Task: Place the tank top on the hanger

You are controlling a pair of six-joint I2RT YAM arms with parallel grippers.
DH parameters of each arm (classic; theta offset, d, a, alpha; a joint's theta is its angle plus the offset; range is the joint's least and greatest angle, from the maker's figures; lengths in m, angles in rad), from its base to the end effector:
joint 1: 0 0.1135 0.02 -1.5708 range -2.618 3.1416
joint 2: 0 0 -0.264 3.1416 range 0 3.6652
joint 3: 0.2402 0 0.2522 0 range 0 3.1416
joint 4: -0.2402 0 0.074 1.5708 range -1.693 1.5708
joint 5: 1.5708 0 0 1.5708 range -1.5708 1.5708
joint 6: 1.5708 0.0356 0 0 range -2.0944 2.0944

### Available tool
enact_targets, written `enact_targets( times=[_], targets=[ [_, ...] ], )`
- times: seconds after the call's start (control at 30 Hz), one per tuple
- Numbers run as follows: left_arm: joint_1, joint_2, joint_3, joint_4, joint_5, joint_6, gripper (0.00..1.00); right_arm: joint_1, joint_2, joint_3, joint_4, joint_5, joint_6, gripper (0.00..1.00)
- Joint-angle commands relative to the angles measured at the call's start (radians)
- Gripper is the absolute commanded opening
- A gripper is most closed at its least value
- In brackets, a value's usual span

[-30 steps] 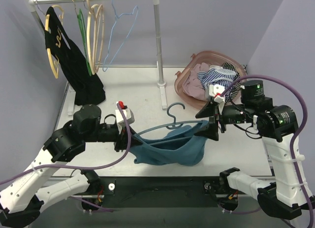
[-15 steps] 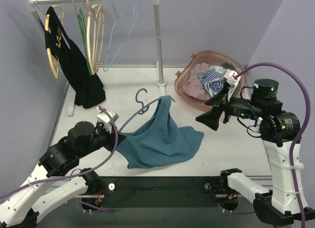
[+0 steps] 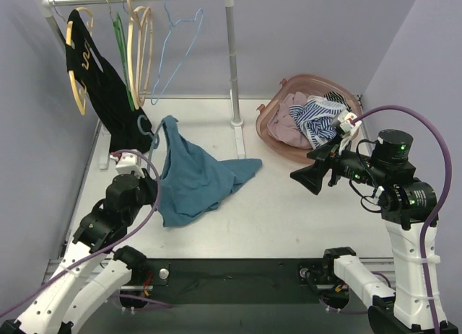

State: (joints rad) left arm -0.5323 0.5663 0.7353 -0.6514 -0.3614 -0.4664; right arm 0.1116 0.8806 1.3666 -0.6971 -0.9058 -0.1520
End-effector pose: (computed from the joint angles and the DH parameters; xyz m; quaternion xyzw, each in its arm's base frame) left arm 0.1129 -0.0519 0.3057 -0.0653 0.8442 -0.1089 0.5207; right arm 0.1304 0.0428 0.4644 -0.3646 0.6570 0.3288 0.5721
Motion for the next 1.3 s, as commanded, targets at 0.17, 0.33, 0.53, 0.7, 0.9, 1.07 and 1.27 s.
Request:
enact_targets(
  times=[0.17,0.33,0.53,0.7,0.9,1.07,1.27],
  targets=[
    [0.491,0.119,-0.037,0.306,0.263,-0.012,0.0,-0.013,-0.043,-0.066,0.077,-0.027,0.0,0.84],
    [0.6,0.227,0.053,0.354,0.343,0.106,0.0,-0.053,-0.066,-0.119,0.114,-0.07,0.0,0.84],
    [0.6,0.257,0.081,0.361,0.361,0.141,0.0,-0.11,-0.06,-0.164,0.145,-0.128,0.026,0.84],
    [0.601,0.242,0.076,0.351,0.383,0.207,0.0,-0.138,-0.055,-0.169,0.15,-0.151,0.017,0.84],
    [0.598,0.274,0.131,0.345,0.386,0.276,0.0,-0.151,-0.068,-0.195,0.153,-0.215,-0.006,0.84],
    [0.598,0.308,0.168,0.357,0.358,0.302,0.0,-0.162,-0.072,-0.205,0.154,-0.223,-0.012,0.84],
    [0.598,0.408,0.292,0.38,0.319,0.314,0.0,-0.171,-0.08,-0.207,0.156,-0.223,-0.015,0.84]
  ],
)
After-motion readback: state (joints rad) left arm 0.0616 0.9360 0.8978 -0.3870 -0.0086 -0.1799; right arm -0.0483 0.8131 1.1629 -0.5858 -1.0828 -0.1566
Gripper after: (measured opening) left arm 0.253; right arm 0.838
